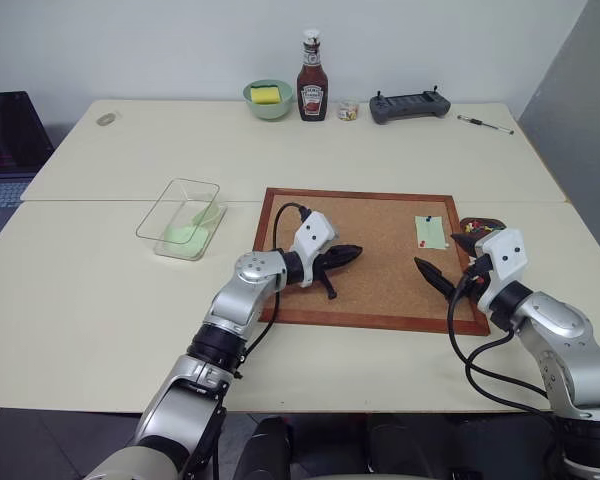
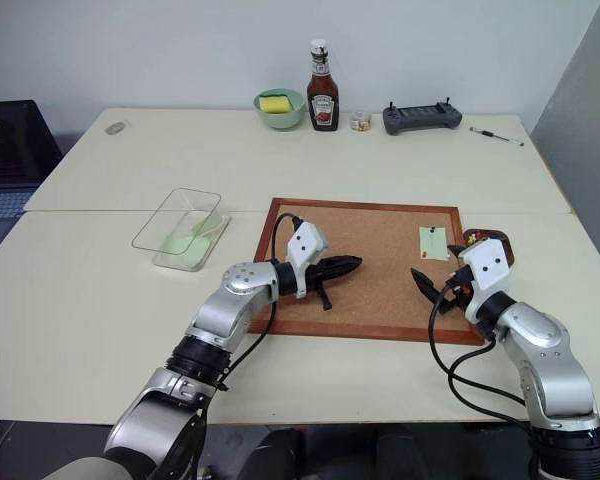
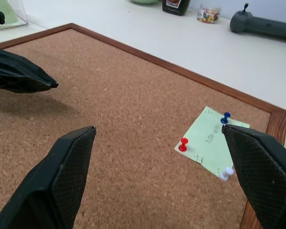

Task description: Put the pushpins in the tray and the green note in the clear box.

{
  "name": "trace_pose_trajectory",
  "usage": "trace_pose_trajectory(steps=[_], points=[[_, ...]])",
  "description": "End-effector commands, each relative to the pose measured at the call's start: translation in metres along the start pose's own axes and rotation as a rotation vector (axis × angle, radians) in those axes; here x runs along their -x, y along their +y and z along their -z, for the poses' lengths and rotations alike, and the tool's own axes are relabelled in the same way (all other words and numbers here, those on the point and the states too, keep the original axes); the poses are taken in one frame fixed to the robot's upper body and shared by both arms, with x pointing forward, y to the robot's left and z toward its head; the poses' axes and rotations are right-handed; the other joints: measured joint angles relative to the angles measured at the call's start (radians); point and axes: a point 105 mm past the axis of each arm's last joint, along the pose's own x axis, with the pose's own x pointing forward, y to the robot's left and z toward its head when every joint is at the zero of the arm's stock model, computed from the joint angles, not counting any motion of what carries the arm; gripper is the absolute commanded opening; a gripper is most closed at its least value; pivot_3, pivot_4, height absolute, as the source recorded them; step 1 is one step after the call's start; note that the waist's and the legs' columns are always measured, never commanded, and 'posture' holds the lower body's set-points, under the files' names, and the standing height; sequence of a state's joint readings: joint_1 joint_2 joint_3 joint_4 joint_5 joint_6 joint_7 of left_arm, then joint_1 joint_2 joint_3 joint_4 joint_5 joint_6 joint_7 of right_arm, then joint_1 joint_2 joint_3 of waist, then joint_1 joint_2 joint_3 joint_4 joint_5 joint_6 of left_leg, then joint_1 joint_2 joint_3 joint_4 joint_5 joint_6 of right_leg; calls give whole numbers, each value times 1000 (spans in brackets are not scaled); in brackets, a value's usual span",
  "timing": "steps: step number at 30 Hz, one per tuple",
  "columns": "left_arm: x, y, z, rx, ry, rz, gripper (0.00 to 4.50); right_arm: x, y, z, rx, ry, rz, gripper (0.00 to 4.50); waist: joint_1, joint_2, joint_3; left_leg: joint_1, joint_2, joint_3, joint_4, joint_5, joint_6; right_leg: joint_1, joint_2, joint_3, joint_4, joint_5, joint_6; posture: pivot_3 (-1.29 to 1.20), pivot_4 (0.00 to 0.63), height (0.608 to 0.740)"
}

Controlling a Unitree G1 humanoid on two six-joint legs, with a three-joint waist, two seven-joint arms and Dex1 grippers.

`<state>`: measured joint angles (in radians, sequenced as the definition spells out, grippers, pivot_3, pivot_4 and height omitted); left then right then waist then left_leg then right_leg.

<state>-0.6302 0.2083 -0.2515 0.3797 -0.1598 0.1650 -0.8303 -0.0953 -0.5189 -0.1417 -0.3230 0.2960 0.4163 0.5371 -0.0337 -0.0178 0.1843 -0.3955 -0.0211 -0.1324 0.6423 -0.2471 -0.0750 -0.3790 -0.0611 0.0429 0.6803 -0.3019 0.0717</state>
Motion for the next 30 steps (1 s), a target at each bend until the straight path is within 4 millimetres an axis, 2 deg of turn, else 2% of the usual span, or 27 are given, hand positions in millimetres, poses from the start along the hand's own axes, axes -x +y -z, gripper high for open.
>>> trace_pose_trajectory(steps=[1,7,11,15,22,30], points=[[-8,-1,-1,-10,-10,6,50,2,-4,-14,21,-41,27,4500,0,0,0,0,0,0,0,0,0,0,0,0,0,0,0,0,150,740],[-11,-8,19,4,32,26,50,-4,-9,-18,-19,-39,41,4500,0,0,0,0,0,0,0,0,0,0,0,0,0,0,0,0,150,740],[-10,-12,25,1,41,38,50,-19,-19,-24,-56,-50,76,4500,0,1,0,1,0,0,0,0,0,1,0,0,0,0,0,0,150,740],[-11,-15,25,0,42,45,50,-42,-32,-18,-72,-8,98,4500,0,1,-1,1,0,0,1,0,0,1,0,0,0,0,0,0,150,740],[-11,-17,26,3,41,45,50,-70,-44,-6,-60,44,94,4500,-1,2,-1,1,-1,0,1,0,0,1,0,0,0,0,0,0,150,740],[-8,-20,28,14,41,44,50,-87,-56,0,-58,62,106,4500,-9,3,-2,1,-1,0,1,0,0,1,0,0,0,0,0,0,150,740]])
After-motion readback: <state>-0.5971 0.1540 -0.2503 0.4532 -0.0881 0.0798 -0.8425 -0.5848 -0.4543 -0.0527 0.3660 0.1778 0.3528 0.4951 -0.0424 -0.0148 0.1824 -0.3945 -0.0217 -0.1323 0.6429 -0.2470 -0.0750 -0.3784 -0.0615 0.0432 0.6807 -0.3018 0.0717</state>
